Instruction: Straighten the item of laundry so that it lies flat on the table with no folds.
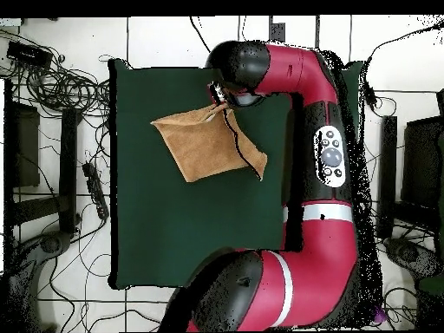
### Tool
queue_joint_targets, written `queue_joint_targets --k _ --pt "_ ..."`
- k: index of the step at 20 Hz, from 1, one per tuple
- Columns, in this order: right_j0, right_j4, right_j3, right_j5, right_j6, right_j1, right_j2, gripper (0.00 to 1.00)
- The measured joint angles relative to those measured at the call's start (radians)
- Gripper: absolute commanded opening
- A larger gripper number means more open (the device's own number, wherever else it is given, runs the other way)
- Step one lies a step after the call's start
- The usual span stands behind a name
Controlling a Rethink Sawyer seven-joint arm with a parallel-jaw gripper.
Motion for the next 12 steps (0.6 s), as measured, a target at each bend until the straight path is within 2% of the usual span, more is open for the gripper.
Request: queue_joint_targets --k 3,7,12 --pt "0.006 0.001 -0.002 0.019 0.0 0.0 -0.006 1.0" --pt "0.026 0.022 -0.001 0.115 0.0 -0.002 -0.018 1.0" --pt "0.043 0.036 0.028 0.125 0.0 -0.025 -0.03 1.0"
